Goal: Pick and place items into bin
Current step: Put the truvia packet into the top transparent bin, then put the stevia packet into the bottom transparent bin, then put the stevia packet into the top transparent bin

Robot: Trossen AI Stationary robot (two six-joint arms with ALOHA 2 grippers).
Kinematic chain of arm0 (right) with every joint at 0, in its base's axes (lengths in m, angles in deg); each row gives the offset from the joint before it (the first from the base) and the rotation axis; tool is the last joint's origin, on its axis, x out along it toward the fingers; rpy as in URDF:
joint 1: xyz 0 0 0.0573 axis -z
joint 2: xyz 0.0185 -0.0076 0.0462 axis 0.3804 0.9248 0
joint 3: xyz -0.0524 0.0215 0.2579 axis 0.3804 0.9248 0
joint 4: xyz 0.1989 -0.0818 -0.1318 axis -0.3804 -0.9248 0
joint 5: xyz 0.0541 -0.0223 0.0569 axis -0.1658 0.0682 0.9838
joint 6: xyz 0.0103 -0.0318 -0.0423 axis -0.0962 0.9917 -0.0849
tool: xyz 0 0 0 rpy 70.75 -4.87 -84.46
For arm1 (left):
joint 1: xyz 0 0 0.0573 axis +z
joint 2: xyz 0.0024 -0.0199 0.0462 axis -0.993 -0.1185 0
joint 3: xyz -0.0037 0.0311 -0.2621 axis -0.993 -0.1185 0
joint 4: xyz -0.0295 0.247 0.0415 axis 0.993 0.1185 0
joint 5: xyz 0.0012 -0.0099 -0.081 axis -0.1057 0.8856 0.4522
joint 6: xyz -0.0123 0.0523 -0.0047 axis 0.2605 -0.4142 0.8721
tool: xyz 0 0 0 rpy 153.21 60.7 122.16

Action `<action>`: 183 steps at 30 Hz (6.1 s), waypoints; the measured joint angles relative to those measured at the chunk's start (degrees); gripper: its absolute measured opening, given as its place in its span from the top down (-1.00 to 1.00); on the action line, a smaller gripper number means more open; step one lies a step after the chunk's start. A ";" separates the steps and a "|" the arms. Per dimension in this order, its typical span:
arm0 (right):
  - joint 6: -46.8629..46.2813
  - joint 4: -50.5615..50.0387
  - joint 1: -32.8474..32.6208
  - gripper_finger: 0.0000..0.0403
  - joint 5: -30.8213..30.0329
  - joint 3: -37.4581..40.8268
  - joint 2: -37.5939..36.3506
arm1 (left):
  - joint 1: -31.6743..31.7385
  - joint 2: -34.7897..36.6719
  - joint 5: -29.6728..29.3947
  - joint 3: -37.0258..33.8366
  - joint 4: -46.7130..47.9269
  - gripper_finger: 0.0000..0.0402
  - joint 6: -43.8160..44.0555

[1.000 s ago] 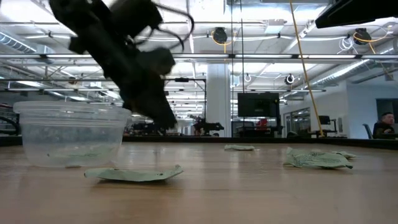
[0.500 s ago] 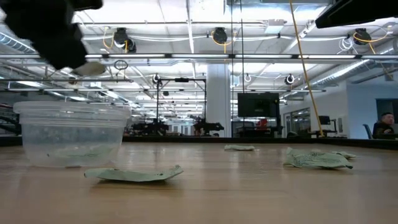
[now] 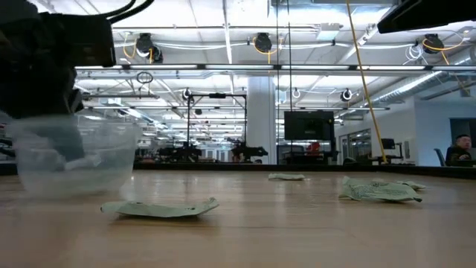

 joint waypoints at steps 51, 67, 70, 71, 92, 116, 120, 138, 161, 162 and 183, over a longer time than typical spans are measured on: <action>5.80 4.89 31.43 0.12 27.01 5.25 3.90 | 14.80 9.44 -0.94 0.09 -16.92 0.39 -32.95; 10.38 16.98 42.47 0.16 30.10 5.24 22.36 | 16.44 9.46 -2.44 0.07 -16.42 0.22 -31.68; 10.34 17.52 43.17 0.22 31.30 5.12 23.36 | 16.44 9.46 -2.44 0.05 -16.40 0.22 -31.63; 10.32 17.58 43.41 0.24 31.27 5.11 23.57 | 16.44 9.46 -2.44 0.04 -16.38 0.22 -31.58; 8.45 16.23 45.02 0.99 31.02 5.24 22.55 | 16.44 9.46 -1.99 0.04 -16.40 0.22 -31.46; -14.21 -3.84 -3.86 1.00 31.38 -3.10 6.68 | 17.70 9.46 -2.47 0.00 -18.43 0.22 -31.22; -20.29 -4.17 -5.36 1.00 32.87 -3.13 11.58 | 17.70 9.46 -2.19 0.00 -18.52 0.22 -31.17; -25.68 -3.04 -5.27 0.53 32.26 -3.21 11.86 | 17.73 9.46 -1.70 0.00 -19.65 0.22 -29.95; -15.08 -12.08 3.41 0.55 7.45 -3.21 2.27 | 17.00 -6.88 19.75 0.04 -37.94 0.22 -34.96; -14.94 -12.11 3.43 0.55 7.45 -3.21 2.27 | 16.21 -7.23 20.67 0.04 -37.68 0.22 -37.54; -13.63 -10.23 3.43 0.56 7.50 -3.17 2.29 | 10.13 -18.83 22.29 28.77 -0.71 0.22 -47.24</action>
